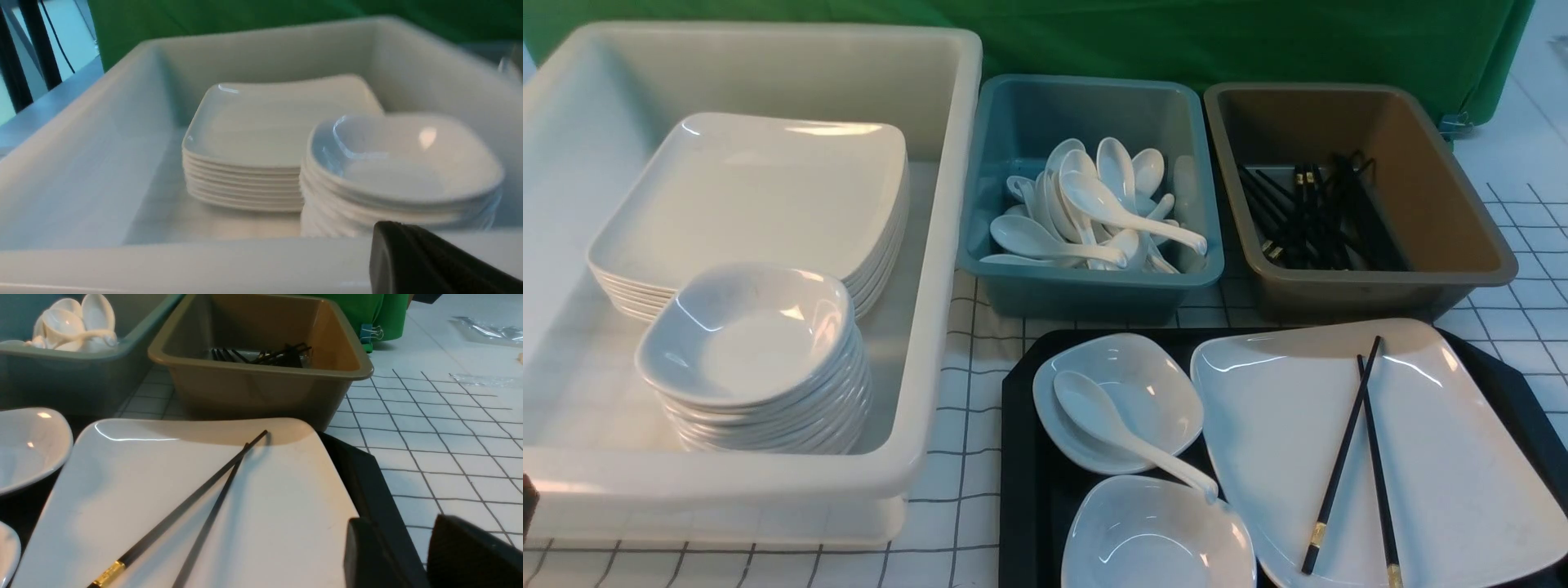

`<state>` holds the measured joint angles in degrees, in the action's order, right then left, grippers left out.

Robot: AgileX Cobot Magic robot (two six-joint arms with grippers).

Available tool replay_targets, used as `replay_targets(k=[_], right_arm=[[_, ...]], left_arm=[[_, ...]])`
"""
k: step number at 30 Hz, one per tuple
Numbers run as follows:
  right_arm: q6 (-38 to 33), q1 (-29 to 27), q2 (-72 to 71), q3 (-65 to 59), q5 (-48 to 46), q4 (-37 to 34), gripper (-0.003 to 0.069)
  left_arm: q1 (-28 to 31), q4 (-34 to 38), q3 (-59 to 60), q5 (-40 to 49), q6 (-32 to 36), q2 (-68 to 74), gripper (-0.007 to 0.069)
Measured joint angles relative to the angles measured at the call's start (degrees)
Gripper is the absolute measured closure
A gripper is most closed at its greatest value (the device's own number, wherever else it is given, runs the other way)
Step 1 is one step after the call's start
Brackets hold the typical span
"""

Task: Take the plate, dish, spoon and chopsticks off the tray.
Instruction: Use the right arm to grab a pair of chopsticks from the plate

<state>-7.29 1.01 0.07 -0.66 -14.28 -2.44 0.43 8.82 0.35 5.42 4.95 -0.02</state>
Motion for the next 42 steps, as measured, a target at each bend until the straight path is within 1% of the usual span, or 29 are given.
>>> replay_targets(k=[1,3,6,7,9,12,14,16,17,19,20,21,23,24,25,26,27,29,30,31,32,33,34,35,37,39,40,41,42], right_arm=[[0.0,0.0,0.0,0.0,0.0,0.0,0.0419],[0.0,0.0,0.0,0.0,0.0,0.0,0.0419],[0.0,0.0,0.0,0.0,0.0,0.0,0.0419],[0.0,0.0,0.0,0.0,0.0,0.0,0.0419],[0.0,0.0,0.0,0.0,0.5,0.0,0.0419],[-0.2,0.0,0.0,0.0,1.5,0.0,0.0419],[0.2,0.0,0.0,0.0,2.3,-0.5,0.0419],[3.3,0.1,0.0,0.0,5.0,-3.5,0.0419],[6.1,0.2,0.0,0.0,6.9,-5.3,0.0419],[12.9,0.2,0.0,0.0,11.3,-7.7,0.0419],[13.6,0.2,0.0,0.0,11.3,-7.7,0.0419],[18.5,0.2,0.0,0.0,15.0,-8.7,0.0419],[24.7,0.2,0.0,0.0,18.8,-9.1,0.0419],[27.0,0.2,0.0,0.0,20.2,-9.3,0.0419],[27.3,0.2,0.0,0.0,20.5,-9.3,0.0419],[28.6,0.2,0.0,0.0,21.8,-9.4,0.0419],[29.3,0.2,0.0,0.0,22.7,-9.4,0.0419],[29.8,0.2,0.0,0.0,23.4,-9.4,0.0419],[30.5,0.2,0.0,0.0,24.1,-9.4,0.0419],[31.1,0.2,0.0,0.0,24.5,-9.4,0.0419],[31.2,0.2,0.0,0.0,24.8,-9.4,0.0419],[31.3,0.2,0.0,0.0,25.2,-9.5,0.0420],[32.0,0.7,0.0,0.1,25.1,-9.5,0.0438],[32.3,1.2,0.0,0.6,24.1,-9.7,0.0452],[31.9,3.0,0.8,3.9,19.0,-9.8,0.0537],[28.0,6.2,4.2,9.7,11.7,-9.8,0.0620],[26.0,7.7,6.3,13.0,8.7,-9.8,0.0633],[22.9,9.8,10.2,16.4,3.8,-9.8,0.0644],[22.9,10.2,10.9,17.1,3.8,-9.8,0.0644]], left_arm=[[0.0,7.0,0.0,-4.0,-3.3,0.0,0.0620],[0.0,12.5,0.0,-8.5,-5.7,0.0,0.0620],[0.0,15.1,0.0,-13.0,-8.6,0.0,0.0620],[0.0,15.9,0.0,-15.3,-11.4,0.0,0.0620],[0.0,16.6,0.0,-18.9,-15.6,0.0,0.0620],[0.0,16.8,0.0,-26.7,-23.3,0.0,0.0620],[0.0,15.9,0.0,-32.5,-26.5,0.0,0.0620],[0.0,13.7,-0.5,-37.0,-29.3,-0.1,0.0620],[0.0,12.3,-1.7,-37.2,-30.4,-0.1,0.0620],[0.0,9.0,-6.2,-34.5,-31.5,0.3,0.0620],[0.0,8.6,-6.2,-34.1,-31.6,0.4,0.0620],[0.0,5.5,-11.3,-30.3,-32.0,1.9,0.0620],[0.0,0.6,-18.2,-22.8,-32.1,5.5,0.0620],[0.0,-1.5,-21.9,-16.9,-32.2,8.4,0.0620],[0.0,-1.5,-22.6,-15.8,-32.2,8.4,0.0620],[0.0,-2.8,-27.9,-7.5,-32.2,12.9,0.0620],[0.0,-3.1,-31.6,-1.2,-32.2,16.1,0.0620],[0.0,-2.9,-36.6,7.7,-30.4,20.7,0.0620],[0.0,-1.6,-42.9,18.8,-24.3,26.7,0.0620],[0.0,-0.7,-45.0,24.6,-20.9,29.4,0.0620],[0.0,0.4,-46.9,27.9,-17.5,32.1,0.0620],[0.0,0.9,-47.8,30.0,-16.0,33.4,0.0620],[0.0,3.4,-50.3,38.4,-11.3,39.1,0.0620],[0.0,4.2,-51.2,41.5,-10.4,40.9,0.0620],[0.0,6.4,-52.3,46.1,-7.6,46.2,0.0620],[0.0,8.9,-53.4,48.3,-3.2,52.2,0.0620],[0.0,10.3,-54.2,48.8,-1.2,54.7,0.0620],[-0.1,11.7,-55.0,49.1,0.3,57.0,0.0623],[-0.2,12.2,-55.2,49.1,0.8,57.8,0.0624]])
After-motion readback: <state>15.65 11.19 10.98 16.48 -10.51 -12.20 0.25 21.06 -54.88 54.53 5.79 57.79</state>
